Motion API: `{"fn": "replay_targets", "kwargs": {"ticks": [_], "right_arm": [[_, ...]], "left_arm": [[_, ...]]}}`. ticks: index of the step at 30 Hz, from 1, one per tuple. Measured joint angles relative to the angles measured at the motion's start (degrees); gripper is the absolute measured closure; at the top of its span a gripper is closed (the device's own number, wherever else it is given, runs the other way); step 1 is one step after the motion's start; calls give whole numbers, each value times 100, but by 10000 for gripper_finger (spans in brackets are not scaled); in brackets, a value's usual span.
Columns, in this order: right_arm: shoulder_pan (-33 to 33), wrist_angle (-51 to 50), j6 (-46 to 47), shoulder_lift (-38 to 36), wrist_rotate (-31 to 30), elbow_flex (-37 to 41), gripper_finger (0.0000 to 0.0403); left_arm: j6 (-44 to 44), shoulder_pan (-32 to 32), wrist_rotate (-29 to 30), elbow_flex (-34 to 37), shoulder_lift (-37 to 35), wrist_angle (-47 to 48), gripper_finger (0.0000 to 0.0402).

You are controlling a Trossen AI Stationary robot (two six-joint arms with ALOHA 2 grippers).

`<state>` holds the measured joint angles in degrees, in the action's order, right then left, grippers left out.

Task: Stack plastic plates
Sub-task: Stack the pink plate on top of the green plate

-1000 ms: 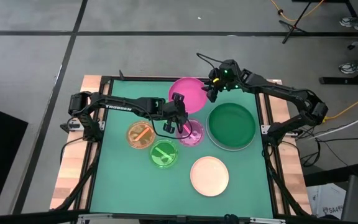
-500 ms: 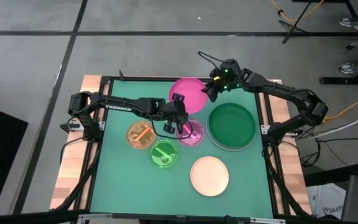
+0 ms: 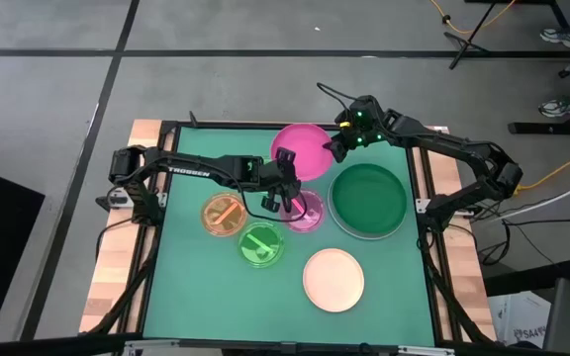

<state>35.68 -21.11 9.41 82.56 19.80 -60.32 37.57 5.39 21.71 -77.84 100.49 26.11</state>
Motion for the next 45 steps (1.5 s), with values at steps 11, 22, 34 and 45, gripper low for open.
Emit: {"fn": "replay_targets", "kwargs": {"ticks": [11, 22, 34, 45], "right_arm": [[-4, 110, 20, 0, -276, -1, 371], [-11, 141, -131, 2, -401, -1, 376], [-11, 167, -359, 4, -495, -1, 396], [-9, 163, -607, 4, -588, -1, 401]], "left_arm": [[83, 0, 1, 0, 0, -52, 397], [349, 9, -23, -2, 0, -65, 360], [322, 11, -39, -2, 0, -31, 319], [266, -123, -44, -2, 0, -337, 321]]}}
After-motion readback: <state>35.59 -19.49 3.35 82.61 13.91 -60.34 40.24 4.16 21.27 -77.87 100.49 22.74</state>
